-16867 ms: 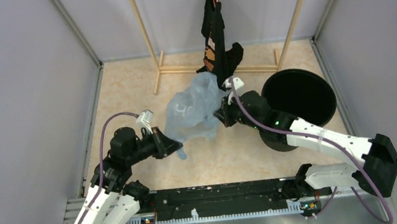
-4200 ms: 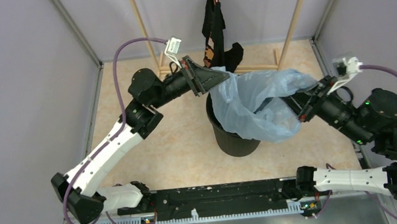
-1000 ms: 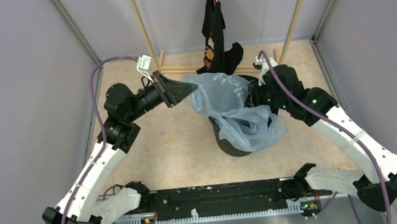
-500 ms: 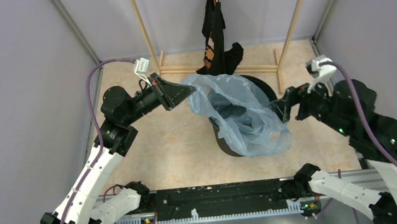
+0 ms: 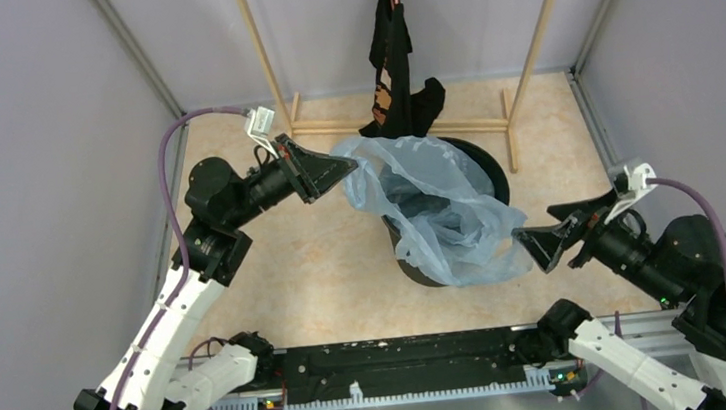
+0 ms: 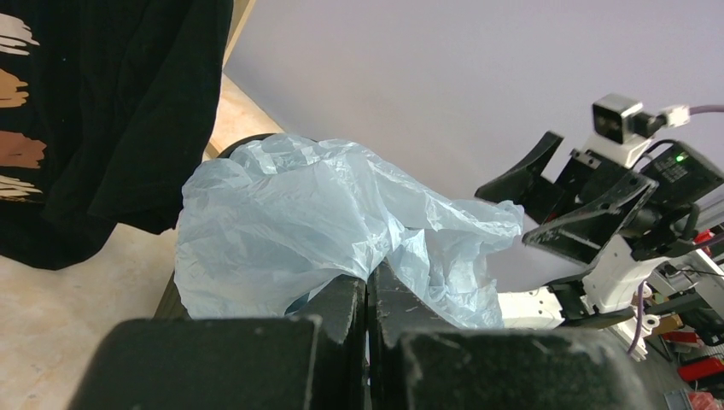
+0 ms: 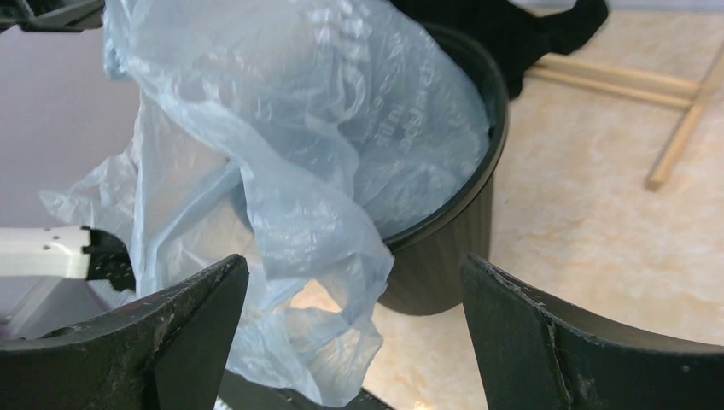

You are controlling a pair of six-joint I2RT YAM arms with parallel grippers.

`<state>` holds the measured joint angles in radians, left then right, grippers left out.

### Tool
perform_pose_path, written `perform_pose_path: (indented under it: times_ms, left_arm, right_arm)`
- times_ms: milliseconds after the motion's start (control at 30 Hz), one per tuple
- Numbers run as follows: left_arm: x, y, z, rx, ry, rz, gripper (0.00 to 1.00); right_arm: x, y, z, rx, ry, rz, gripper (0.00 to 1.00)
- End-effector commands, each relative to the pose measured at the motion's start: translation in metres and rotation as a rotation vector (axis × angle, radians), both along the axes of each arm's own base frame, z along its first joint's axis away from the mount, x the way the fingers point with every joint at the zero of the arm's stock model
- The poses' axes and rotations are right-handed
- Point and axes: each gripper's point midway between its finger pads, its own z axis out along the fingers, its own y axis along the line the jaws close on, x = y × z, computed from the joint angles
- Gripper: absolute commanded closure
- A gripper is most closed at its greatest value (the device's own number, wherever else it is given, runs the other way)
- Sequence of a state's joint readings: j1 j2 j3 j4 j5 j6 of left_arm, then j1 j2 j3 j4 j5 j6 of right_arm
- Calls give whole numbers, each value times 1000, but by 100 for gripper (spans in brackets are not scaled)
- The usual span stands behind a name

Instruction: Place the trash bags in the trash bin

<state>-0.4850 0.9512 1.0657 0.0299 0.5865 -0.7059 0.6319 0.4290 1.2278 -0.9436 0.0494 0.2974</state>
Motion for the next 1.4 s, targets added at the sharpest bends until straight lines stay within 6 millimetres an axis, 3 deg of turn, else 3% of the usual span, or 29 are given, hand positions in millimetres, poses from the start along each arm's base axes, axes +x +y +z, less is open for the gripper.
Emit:
perform_pose_path:
  times_ms: [0, 133, 233, 400, 633, 767, 867, 1033, 1100, 1167, 1367]
  left_arm:
    - [-6, 5, 18, -22, -64, 1, 100]
    - [-9, 2, 20, -34, -65, -24, 100]
    - [-13, -1, 22, -56, -58, -57, 100]
    - [-17, -13, 18, -90, -14, -134, 100]
    - [-31, -56, 17, -58, -26, -216, 100]
    - [-39, -73, 22, -48, -47, -255, 100]
    - [-33, -79, 16, -47, -21, -249, 100]
    - [-20, -91, -4, -28, 46, -242, 100]
    - [-24, -98, -5, -49, 55, -283, 100]
    - [-33, -108, -8, -51, 65, -332, 100]
    - [-78, -148, 1, -24, 36, -464, 100]
  right_arm:
    - [-12, 20, -3, 170, 25, 82, 8]
    - [-4, 28, -23, 222, 79, 70, 8]
    - [0, 41, -15, 284, 59, 111, 18]
    - [28, 38, 7, 317, 21, 7, 62]
    - [80, 53, 28, 157, 27, -76, 93]
    - [105, 59, 32, 36, 26, -103, 95]
    - [124, 66, 26, -53, 43, -110, 94]
    - [145, 99, -12, -144, 117, -8, 93]
    - [143, 113, -27, -153, 153, 62, 96]
    - [133, 123, -29, -137, 167, 138, 99]
    - [97, 105, -8, -109, 141, 177, 100]
